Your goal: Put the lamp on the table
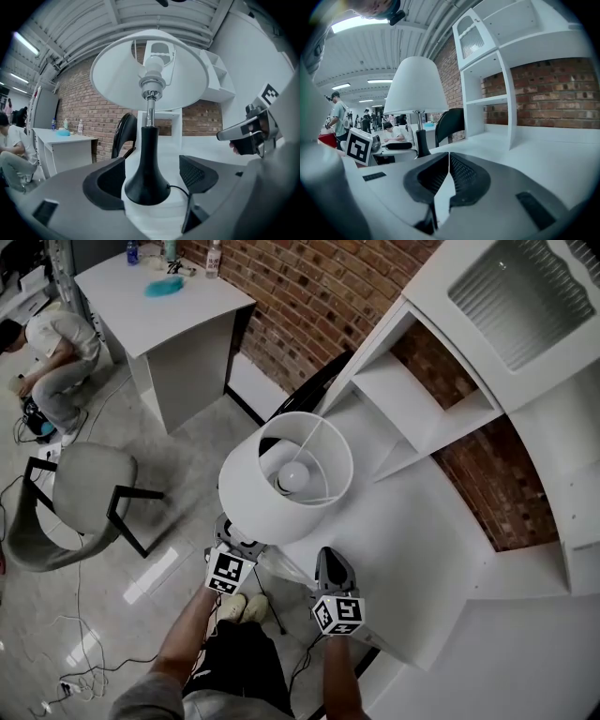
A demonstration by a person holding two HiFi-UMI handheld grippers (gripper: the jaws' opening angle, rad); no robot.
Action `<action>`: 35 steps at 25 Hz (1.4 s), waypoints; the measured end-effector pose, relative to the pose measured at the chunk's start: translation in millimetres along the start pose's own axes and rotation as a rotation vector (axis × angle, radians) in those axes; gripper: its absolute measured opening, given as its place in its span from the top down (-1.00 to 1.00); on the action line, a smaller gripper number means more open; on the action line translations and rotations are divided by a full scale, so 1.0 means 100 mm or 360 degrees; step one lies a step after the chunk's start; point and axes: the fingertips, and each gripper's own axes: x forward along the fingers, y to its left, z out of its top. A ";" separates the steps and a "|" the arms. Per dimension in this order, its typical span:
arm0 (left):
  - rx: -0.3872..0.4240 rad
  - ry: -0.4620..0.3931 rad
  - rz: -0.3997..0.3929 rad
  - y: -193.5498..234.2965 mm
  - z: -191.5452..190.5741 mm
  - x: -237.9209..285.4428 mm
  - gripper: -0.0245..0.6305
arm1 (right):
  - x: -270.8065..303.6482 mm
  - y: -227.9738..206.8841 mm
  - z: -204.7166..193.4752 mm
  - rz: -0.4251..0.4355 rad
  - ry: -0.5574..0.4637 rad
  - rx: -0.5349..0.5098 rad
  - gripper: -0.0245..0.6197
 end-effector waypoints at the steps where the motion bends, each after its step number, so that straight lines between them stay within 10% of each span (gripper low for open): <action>1: -0.0006 0.0012 -0.0003 -0.02 0.01 -0.03 -0.18 | -0.03 0.00 0.03 -0.0003 -0.0004 0.0002 0.84; 15: -0.0044 0.0154 0.0062 -0.19 0.30 -0.52 0.00 | -0.41 0.03 0.43 0.0032 -0.0001 -0.0066 0.85; 35: -0.0029 0.0026 0.0127 -0.77 1.12 -1.37 0.47 | -1.31 0.20 0.81 0.0057 -0.0144 -0.0030 0.84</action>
